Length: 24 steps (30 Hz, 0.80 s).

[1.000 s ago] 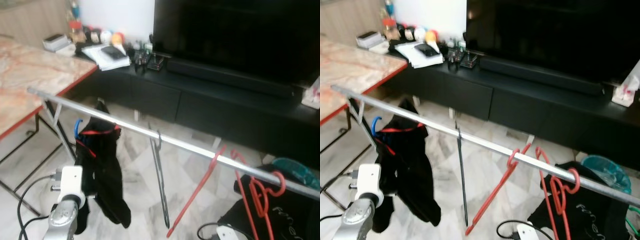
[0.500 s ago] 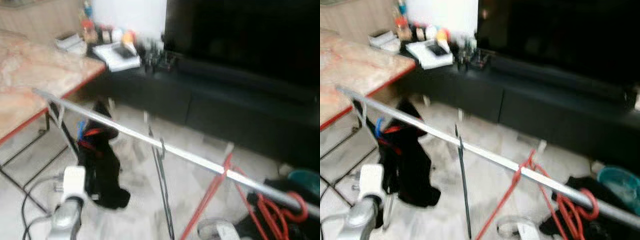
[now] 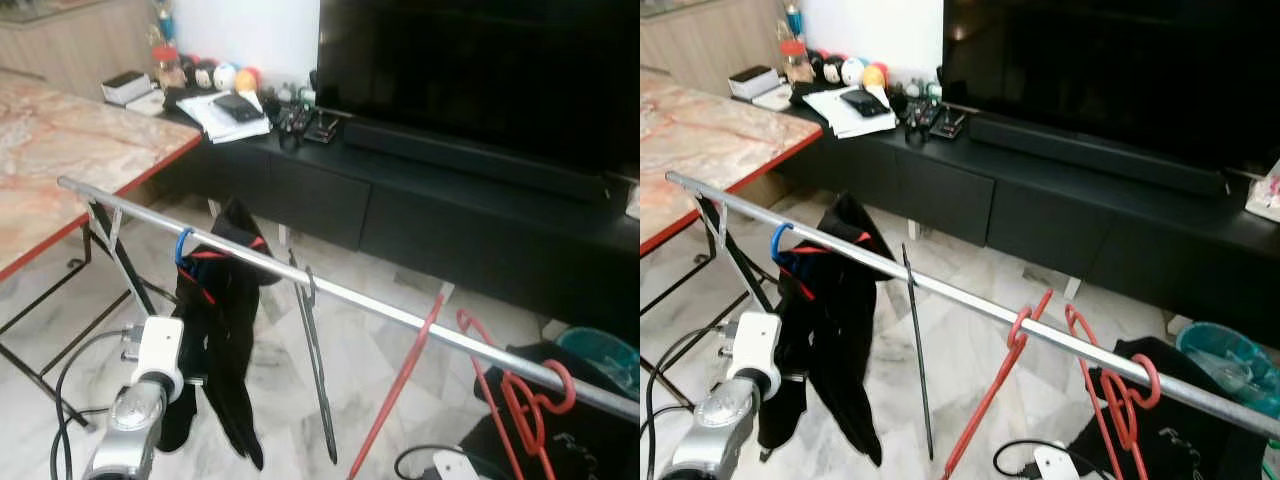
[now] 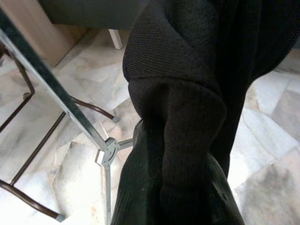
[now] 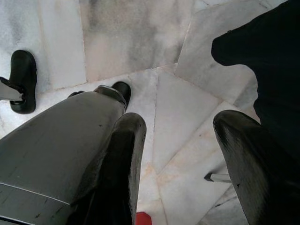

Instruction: Hang hanger

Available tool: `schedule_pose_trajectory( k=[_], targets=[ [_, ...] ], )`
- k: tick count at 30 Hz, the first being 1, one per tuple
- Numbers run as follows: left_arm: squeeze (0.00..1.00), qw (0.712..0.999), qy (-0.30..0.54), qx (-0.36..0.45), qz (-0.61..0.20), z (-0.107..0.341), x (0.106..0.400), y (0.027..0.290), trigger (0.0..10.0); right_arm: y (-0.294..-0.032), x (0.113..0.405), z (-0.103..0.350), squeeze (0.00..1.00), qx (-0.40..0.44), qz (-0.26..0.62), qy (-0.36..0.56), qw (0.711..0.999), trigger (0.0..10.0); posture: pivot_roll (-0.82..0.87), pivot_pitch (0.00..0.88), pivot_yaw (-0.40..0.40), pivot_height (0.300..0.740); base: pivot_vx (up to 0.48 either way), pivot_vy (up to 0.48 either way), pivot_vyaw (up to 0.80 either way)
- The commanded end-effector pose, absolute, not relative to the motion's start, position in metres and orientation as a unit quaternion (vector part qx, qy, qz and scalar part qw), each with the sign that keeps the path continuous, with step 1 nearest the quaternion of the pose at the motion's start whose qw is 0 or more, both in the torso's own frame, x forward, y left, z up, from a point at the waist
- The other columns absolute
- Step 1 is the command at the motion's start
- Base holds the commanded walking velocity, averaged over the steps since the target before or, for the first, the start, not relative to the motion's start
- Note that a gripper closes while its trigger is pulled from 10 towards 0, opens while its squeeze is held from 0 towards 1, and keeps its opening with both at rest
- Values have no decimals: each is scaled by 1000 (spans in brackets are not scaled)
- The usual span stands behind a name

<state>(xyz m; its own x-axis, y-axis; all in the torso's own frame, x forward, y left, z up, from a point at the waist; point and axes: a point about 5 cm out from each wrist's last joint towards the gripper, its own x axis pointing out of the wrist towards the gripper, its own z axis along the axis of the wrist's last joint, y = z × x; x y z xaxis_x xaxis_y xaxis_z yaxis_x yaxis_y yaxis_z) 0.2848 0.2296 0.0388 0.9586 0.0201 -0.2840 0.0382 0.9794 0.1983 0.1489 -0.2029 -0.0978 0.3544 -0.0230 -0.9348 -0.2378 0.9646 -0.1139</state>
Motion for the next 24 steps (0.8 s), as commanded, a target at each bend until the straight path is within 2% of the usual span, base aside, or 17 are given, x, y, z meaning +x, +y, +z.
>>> schedule_pose_trajectory(
  k=[1,9,15,18,24],
  targets=[
    [0,984,139,111,-10,43,291,230,10000,-204,150,-97,0,-119,67,563,815,10000,-33,57,-39,740,0,0,0],
    [0,980,160,117,15,44,301,238,10000,-204,150,-97,0,-123,70,563,814,10000,-35,67,-39,740,0,0,0],
    [0,974,189,117,39,33,295,243,10000,-204,150,-97,0,-124,72,563,814,10000,-39,75,-40,740,0,0,0],
    [0,965,232,114,52,19,288,247,10000,-204,151,-97,0,-125,73,562,814,10000,-40,76,-39,740,0,0,0],
    [0,964,239,101,57,14,285,245,10000,-204,151,-97,0,-126,72,562,814,10000,-43,75,-39,740,0,0,0]
  ],
)
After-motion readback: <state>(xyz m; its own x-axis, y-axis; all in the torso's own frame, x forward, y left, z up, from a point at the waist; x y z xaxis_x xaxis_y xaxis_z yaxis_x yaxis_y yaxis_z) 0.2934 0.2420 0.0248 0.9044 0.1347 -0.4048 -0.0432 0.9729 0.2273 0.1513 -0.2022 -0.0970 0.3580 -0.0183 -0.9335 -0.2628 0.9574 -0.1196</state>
